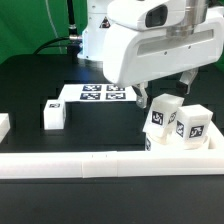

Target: Assemble stool

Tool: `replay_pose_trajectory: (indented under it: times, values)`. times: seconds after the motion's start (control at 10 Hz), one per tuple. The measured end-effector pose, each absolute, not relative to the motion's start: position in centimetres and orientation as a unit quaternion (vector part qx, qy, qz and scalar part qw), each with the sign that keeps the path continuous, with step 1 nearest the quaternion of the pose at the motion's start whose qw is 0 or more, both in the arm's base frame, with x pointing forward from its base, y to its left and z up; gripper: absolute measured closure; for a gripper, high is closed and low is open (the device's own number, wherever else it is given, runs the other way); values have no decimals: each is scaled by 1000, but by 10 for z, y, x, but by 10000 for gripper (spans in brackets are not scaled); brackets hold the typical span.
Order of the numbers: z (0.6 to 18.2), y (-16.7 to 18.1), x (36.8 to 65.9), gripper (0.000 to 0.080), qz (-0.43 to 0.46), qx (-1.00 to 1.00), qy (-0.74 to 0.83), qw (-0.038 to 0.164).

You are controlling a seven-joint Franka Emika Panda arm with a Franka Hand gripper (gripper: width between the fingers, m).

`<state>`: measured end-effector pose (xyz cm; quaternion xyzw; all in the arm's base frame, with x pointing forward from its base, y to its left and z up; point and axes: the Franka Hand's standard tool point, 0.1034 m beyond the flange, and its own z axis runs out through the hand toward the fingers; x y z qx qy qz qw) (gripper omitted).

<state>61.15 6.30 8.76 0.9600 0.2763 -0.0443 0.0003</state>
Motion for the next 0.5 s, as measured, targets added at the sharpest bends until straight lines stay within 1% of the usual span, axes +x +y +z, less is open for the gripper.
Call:
replay_pose_trajectory:
  times: [0.3, 0.4, 0.5]
  values:
    - [82, 60, 609, 151, -49, 962, 270, 1]
    - [81, 58, 609, 271, -50, 962, 268, 1]
    - [81, 58, 609, 434, -50, 963, 266, 1]
